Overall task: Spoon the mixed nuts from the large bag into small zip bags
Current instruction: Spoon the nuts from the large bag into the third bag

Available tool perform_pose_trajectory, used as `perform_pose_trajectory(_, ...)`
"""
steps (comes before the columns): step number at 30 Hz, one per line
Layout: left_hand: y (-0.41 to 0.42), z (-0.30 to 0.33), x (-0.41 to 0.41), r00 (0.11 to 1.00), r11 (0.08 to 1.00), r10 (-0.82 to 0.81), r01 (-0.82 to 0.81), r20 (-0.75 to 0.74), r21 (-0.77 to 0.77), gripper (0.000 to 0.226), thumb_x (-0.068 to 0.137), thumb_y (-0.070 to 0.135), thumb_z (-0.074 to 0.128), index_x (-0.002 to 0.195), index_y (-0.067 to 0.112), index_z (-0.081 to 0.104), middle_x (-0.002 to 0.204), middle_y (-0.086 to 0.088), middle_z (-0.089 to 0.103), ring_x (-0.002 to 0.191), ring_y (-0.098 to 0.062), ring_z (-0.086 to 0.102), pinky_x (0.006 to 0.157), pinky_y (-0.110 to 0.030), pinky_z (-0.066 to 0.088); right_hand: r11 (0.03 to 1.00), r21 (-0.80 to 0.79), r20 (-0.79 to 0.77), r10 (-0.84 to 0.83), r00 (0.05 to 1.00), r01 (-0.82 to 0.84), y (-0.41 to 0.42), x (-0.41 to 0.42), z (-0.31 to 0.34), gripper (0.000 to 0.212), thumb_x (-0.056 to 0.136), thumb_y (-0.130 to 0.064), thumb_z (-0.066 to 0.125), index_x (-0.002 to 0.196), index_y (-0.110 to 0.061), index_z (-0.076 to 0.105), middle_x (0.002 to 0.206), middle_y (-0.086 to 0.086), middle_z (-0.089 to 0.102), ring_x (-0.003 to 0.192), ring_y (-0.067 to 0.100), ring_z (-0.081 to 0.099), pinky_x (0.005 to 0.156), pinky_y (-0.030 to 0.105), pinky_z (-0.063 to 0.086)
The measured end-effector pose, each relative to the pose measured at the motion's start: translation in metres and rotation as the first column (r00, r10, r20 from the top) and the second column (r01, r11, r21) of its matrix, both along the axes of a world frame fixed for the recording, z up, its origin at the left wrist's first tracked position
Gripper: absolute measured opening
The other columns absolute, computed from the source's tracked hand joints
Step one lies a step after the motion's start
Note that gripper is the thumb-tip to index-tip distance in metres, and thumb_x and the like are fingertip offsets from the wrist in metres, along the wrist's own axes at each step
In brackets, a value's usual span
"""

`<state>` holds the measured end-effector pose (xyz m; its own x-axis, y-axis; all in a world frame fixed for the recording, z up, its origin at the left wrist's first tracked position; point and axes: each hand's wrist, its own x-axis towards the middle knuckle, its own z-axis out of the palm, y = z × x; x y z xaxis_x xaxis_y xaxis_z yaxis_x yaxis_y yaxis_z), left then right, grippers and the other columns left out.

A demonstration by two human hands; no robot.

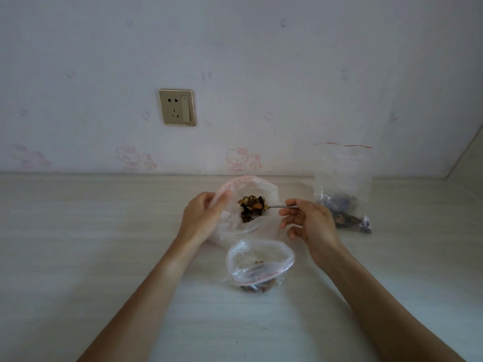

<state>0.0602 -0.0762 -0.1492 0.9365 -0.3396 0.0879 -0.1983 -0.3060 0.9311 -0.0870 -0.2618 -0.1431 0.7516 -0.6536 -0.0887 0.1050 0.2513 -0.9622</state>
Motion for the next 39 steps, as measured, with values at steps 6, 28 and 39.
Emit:
perform_pose_trajectory(6,0.021,0.005,-0.006,0.991,1.000,0.012,-0.014,0.136,0.014,0.042,0.090,0.056,0.071,0.117,0.024,0.066,0.114,0.015,0.068,0.106,-0.001,0.065,0.078,-0.012,0.045,0.998,-0.052,0.041,0.023,0.999,-0.021,0.005,-0.006,0.024,0.029,0.108,-0.010,0.042,0.101,0.001,0.067,0.079,0.017,0.072,0.057,0.027,0.064,0.041,0.030,0.042)
perform_pose_trajectory(28,0.055,-0.002,-0.093,0.919,0.895,-0.342,0.256,0.194,0.366,0.033,0.095,0.037,0.070,0.072,0.015,0.060,0.060,0.016,0.057,0.056,-0.001,0.050,0.052,-0.017,0.033,0.888,-0.369,-0.005,0.293,0.956,-0.274,0.037,-0.105,0.028,0.034,0.109,-0.013,0.043,0.092,-0.002,0.070,0.081,0.020,0.071,0.064,0.031,0.064,0.042,0.031,0.042)
perform_pose_trajectory(39,0.054,0.005,-0.088,0.901,0.887,-0.352,0.235,0.254,0.397,0.023,0.100,0.036,0.063,0.082,0.022,0.065,0.081,0.005,0.073,0.080,-0.016,0.068,0.075,-0.038,0.053,0.399,-0.835,-0.238,0.359,0.903,-0.379,0.048,-0.113,0.038,0.027,0.108,-0.026,0.049,0.113,-0.021,0.075,0.089,-0.019,0.068,0.090,0.013,0.068,0.074,0.016,0.049)
